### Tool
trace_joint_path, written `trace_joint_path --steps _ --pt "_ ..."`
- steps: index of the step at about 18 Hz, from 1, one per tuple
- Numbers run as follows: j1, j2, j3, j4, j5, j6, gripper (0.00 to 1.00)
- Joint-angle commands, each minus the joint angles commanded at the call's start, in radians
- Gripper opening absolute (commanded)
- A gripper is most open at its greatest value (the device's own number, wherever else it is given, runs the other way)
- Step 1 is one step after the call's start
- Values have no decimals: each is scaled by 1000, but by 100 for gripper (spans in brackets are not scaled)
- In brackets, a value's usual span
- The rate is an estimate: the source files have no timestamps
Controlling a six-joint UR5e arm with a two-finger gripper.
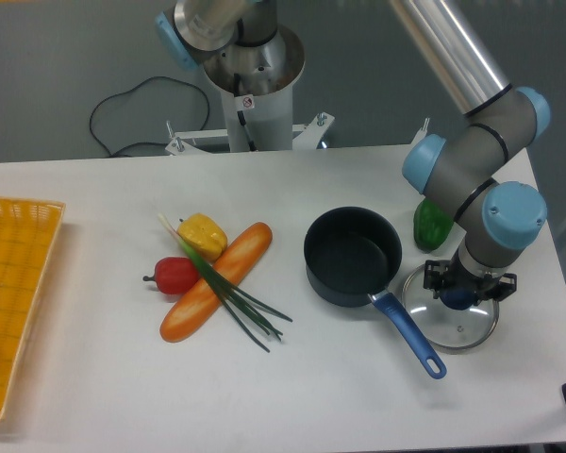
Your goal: Place the lid on the table
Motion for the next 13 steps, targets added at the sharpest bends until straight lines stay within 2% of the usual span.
trace_joint_path --steps 5,7,9,10,11,13 --pt "0 0 -3 5 0 0 66" --pt "0 0 -3 5 0 2 70" --pt "0 2 -3 6 2 2 76" --pt "0 2 -3 6 2 3 84" --pt "0 2 -2 6 2 5 100" --pt "0 5 -2 6 2 0 100"
